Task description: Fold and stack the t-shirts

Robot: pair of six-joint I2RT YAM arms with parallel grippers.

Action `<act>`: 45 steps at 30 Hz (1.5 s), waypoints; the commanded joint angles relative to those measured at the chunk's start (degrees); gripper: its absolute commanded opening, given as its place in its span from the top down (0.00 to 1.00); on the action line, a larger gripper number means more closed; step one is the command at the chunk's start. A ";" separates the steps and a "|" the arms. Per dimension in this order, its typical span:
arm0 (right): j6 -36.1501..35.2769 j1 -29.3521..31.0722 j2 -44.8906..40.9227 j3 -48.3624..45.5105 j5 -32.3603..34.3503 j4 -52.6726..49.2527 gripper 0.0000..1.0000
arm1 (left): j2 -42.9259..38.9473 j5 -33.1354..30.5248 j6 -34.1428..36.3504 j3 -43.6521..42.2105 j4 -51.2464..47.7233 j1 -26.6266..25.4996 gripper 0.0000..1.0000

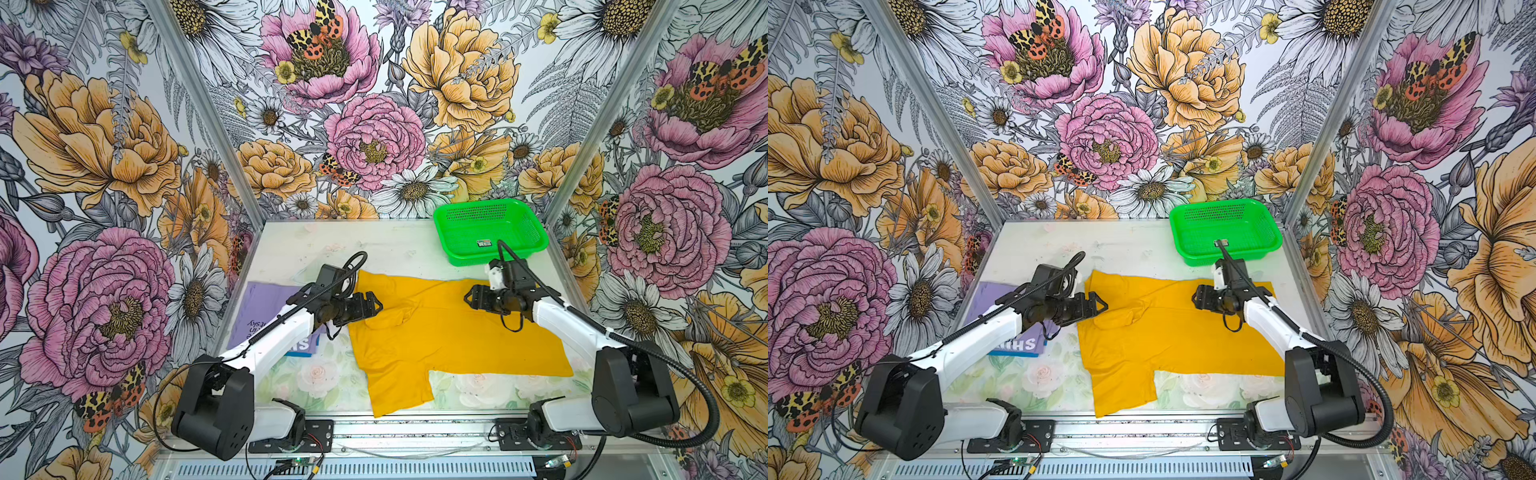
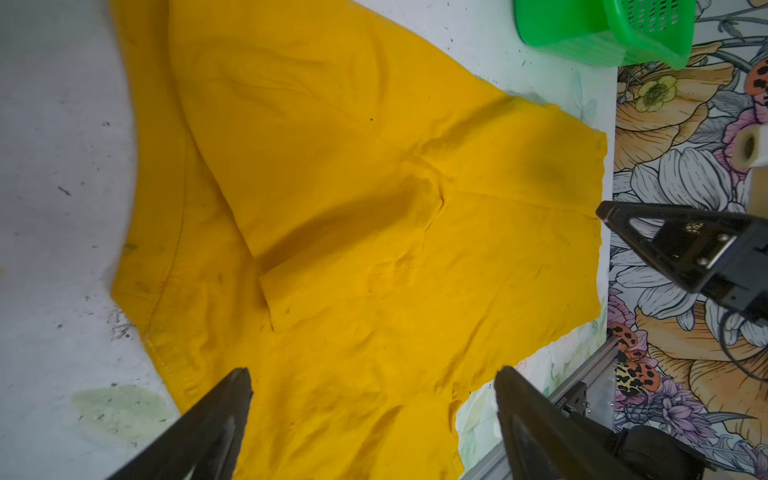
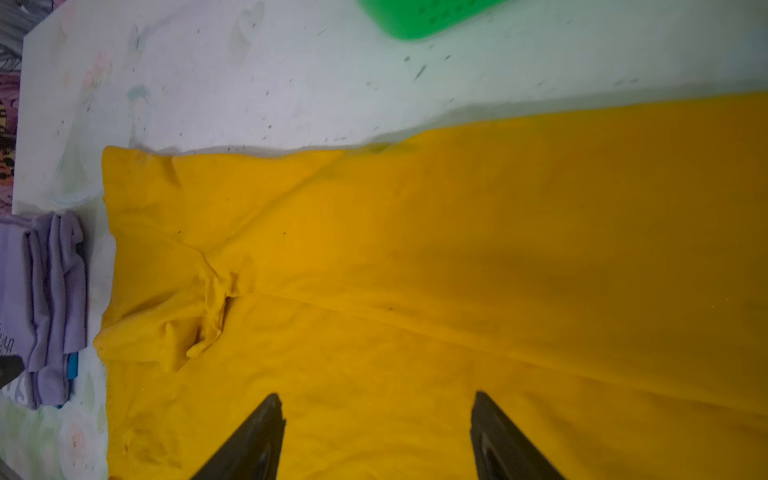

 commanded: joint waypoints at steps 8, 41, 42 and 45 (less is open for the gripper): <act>8.73 18.77 17.99 12.56 3.08 9.14 0.57 | -1.02 0.62 -0.11 -2.50 6.89 4.93 0.07; 10.90 24.72 25.17 15.84 4.99 9.09 0.63 | -8.68 3.20 2.54 -7.42 4.63 11.71 0.06; 10.88 24.72 25.60 16.00 5.08 9.01 0.63 | -8.76 3.21 2.53 -7.45 4.55 11.70 0.06; 10.89 24.79 26.76 16.70 4.92 9.01 0.66 | -9.22 3.11 2.54 -7.51 4.56 11.70 0.06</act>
